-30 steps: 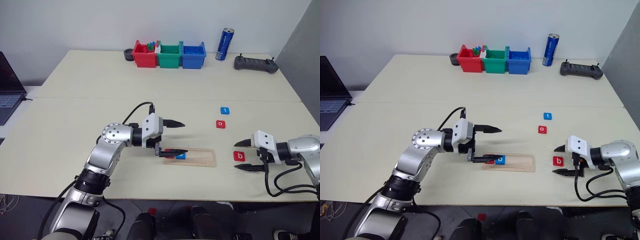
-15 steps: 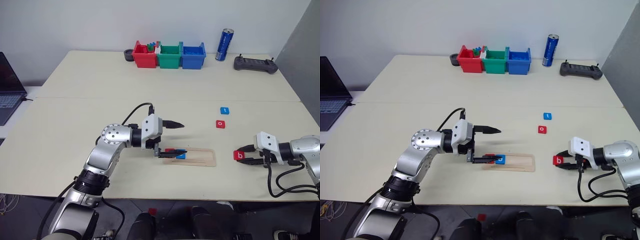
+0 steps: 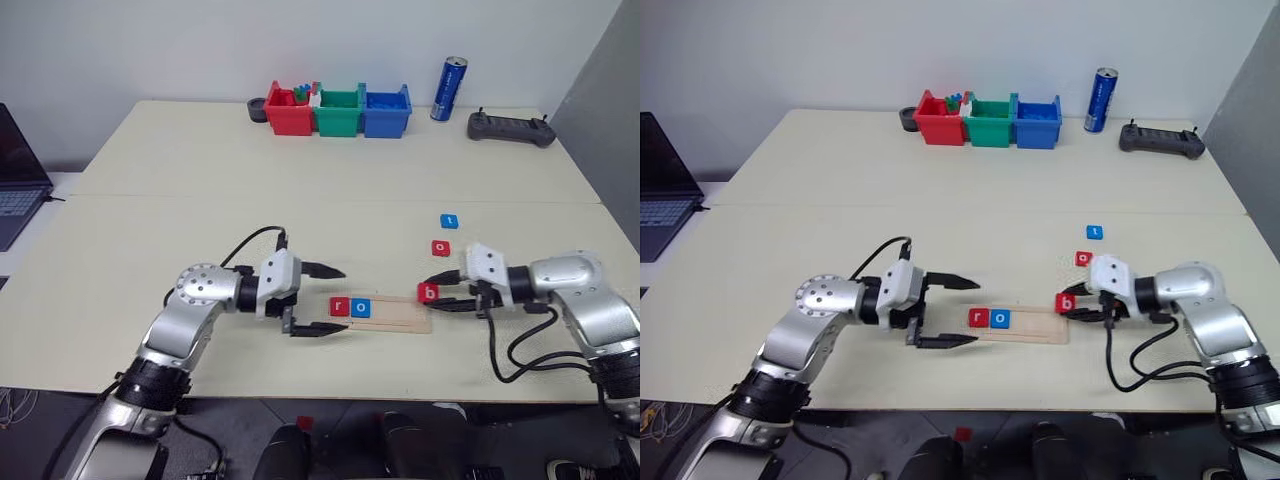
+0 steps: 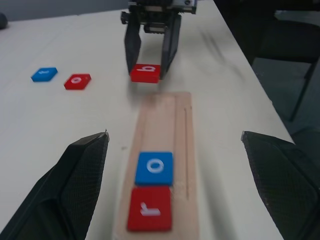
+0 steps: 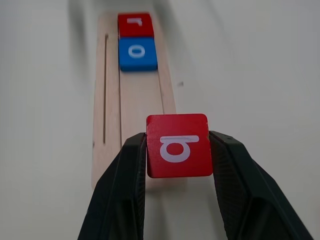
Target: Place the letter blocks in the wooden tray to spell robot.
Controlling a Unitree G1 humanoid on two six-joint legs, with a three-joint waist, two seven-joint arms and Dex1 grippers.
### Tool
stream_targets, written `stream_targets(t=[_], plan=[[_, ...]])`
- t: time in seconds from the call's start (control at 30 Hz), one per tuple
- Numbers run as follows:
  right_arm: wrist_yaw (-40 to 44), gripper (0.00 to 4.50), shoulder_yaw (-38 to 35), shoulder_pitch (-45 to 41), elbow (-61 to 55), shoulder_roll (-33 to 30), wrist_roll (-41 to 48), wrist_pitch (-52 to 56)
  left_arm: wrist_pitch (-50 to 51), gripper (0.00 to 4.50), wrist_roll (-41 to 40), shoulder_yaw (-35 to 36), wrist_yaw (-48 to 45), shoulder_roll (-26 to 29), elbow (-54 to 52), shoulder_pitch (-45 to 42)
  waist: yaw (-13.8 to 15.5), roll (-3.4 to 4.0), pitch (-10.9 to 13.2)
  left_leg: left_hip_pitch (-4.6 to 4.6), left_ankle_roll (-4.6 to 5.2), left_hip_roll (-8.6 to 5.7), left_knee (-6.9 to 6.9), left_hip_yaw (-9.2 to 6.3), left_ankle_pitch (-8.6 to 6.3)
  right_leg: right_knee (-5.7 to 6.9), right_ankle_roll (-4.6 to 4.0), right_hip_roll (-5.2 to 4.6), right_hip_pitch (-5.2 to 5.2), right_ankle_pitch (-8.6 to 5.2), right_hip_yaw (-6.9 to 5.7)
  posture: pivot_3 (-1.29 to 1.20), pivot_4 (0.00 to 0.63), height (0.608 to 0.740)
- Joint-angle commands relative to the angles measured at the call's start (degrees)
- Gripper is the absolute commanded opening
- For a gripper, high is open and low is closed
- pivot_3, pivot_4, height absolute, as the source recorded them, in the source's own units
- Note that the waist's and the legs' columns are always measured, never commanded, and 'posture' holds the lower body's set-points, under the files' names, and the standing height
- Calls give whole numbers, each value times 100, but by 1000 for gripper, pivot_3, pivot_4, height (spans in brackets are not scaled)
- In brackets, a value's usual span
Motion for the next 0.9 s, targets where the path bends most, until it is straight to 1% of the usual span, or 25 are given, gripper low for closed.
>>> stream_targets(t=[0.03, 0.17, 0.33, 0.57, 0.73, 0.9], plan=[[-268, 1465, 104, -194, -392, 150, -12, 372, -68, 4500, -176, 258, -133, 279, -284, 271, -2, 0, 0, 0, 0, 1, 0, 0, 0, 0, 0, 0, 0, 0, -1, 0, 150, 740], [-377, 1465, 267, -268, -547, 280, -26, 580, -108, 4500, -183, 352, -93, 377, -261, 363, 11, 0, 0, -1, 0, 0, 0, 0, 0, -1, 0, 0, 0, 0, -3, 0, 150, 740], [-407, 1465, 443, -275, -791, 346, 29, 899, -26, 4500, -203, 409, 47, 295, -275, 236, 11, 0, 0, -3, 0, 0, 0, 0, 0, -2, 0, 0, 0, 0, -4, 0, 150, 740], [-637, 1465, 620, -222, -994, 451, -50, 1172, 371, 4500, -529, 505, 241, 279, -682, 328, 1, 0, 0, -3, 1, 2, 0, -1, 0, -1, 0, 1, -2, 0, -4, 0, 150, 740], [-799, 1465, 738, -297, -842, 578, -187, 1129, 724, 4500, -873, 690, 529, 195, -897, 384, -7, 0, 0, -1, 1, 3, -1, -2, 0, 0, 0, 3, -2, 0, -5, 0, 150, 740], [-845, 1465, 773, -333, -707, 633, -241, 1073, 1276, 4500, -1241, 1082, 1249, 71, -1324, 729, -9, 0, 0, -2, 1, 3, -1, -4, 0, 0, 0, 2, -2, 0, -5, 0, 150, 740]])
